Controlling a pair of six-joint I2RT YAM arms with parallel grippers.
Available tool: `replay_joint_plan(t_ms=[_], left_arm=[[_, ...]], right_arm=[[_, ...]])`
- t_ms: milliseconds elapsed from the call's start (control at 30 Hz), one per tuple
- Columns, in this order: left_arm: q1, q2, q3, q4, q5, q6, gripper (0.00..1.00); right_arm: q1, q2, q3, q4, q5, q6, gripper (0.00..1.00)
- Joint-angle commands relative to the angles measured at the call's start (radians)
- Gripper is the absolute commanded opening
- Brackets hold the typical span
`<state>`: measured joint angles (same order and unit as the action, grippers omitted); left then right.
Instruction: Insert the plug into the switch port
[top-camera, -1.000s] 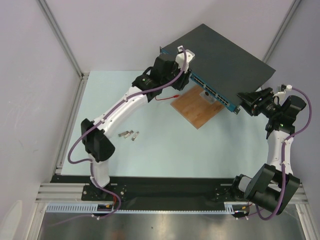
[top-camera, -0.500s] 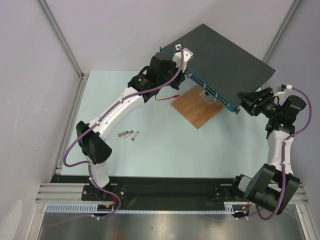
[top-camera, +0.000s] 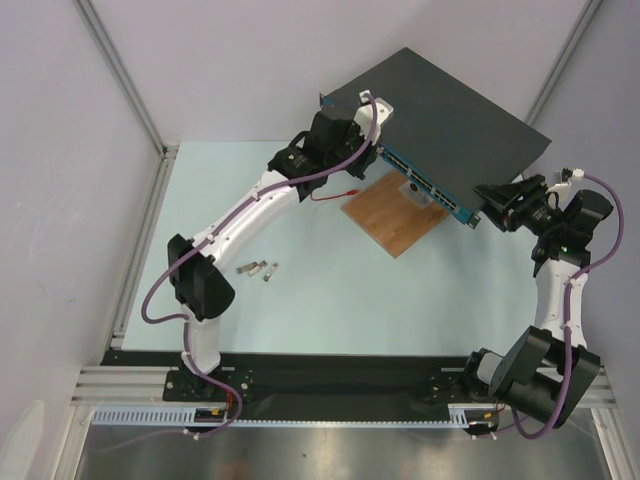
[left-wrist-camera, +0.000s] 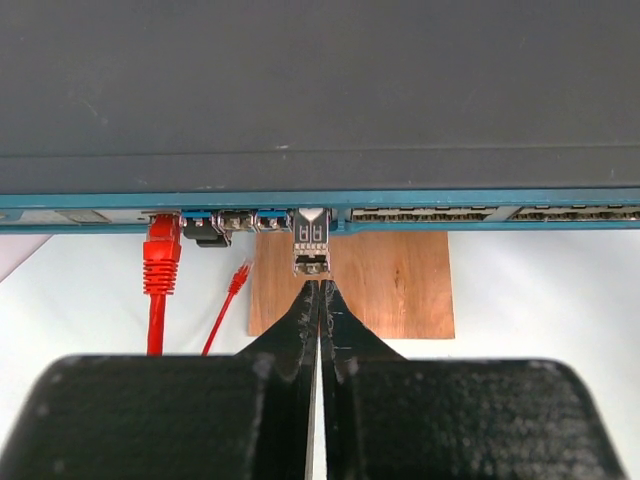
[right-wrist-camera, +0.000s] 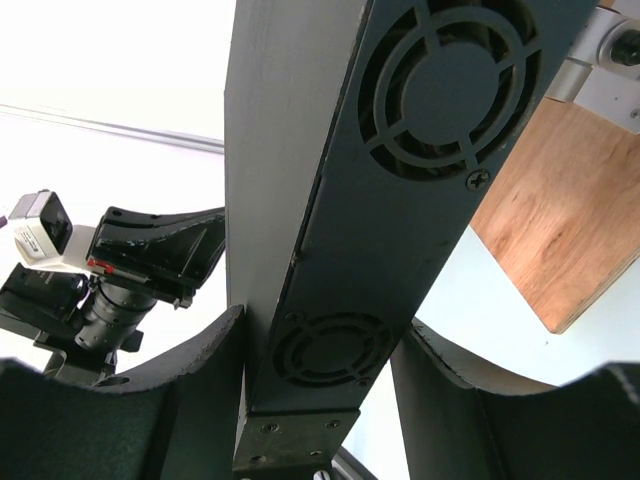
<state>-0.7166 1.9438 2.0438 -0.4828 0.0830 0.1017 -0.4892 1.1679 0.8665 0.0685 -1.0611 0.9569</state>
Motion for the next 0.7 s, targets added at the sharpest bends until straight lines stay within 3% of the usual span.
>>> replay_joint_plan(t_ms=[0, 667], left_arm=[[0.006, 0.009, 0.065, 0.024, 0.017, -0.026, 0.01], [0.006, 0.110, 0.177, 0.042, 0.009, -0.062, 0.01]], right_arm=[[0.029, 0.009, 0.031, 0.016, -0.005, -0.144, 0.00], [0.029, 0.015, 0.032, 0.002, -0.008, -0.158, 0.00]])
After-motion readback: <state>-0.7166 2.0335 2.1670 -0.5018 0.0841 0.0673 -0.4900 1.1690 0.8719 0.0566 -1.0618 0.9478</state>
